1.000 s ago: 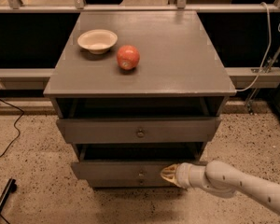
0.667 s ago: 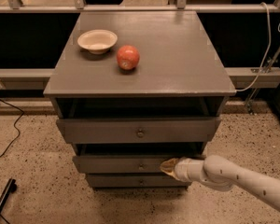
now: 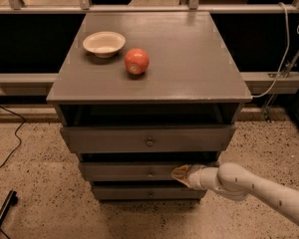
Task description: Close middle drawer
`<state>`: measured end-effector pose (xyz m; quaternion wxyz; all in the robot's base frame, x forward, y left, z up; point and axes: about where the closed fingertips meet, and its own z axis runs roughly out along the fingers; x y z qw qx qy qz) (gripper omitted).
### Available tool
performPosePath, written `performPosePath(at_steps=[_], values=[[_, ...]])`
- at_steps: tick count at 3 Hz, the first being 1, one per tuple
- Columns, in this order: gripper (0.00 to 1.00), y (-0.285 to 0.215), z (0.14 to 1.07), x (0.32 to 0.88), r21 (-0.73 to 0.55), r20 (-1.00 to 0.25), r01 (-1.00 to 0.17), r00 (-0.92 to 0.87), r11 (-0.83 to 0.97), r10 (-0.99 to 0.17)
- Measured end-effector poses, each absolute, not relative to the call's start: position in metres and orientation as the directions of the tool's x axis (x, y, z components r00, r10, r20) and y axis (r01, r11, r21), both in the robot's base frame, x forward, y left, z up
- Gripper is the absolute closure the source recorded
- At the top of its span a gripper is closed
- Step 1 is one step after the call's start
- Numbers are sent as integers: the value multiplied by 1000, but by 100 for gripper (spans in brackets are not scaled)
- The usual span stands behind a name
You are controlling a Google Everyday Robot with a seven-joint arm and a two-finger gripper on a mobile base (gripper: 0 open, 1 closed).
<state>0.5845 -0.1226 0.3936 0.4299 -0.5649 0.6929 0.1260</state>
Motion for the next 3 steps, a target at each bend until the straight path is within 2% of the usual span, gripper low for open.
performPosePath(at_steps=[3], values=[[100, -126, 392, 586, -311, -772, -880, 13, 360, -635]])
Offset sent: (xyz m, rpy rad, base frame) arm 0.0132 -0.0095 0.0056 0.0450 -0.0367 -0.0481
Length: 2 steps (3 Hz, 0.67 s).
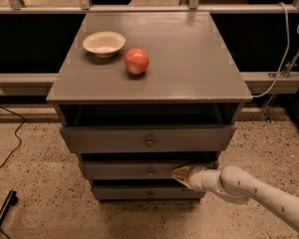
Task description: Close middle drawer
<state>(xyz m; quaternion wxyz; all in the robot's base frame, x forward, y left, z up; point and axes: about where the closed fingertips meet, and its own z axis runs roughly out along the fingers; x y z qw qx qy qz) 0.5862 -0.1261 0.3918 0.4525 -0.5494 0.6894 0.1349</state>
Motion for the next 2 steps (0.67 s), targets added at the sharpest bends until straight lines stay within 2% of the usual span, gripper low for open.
performPosePath(at_steps=[2], values=[[100, -135, 394, 529, -299, -794, -912, 75, 281, -603]])
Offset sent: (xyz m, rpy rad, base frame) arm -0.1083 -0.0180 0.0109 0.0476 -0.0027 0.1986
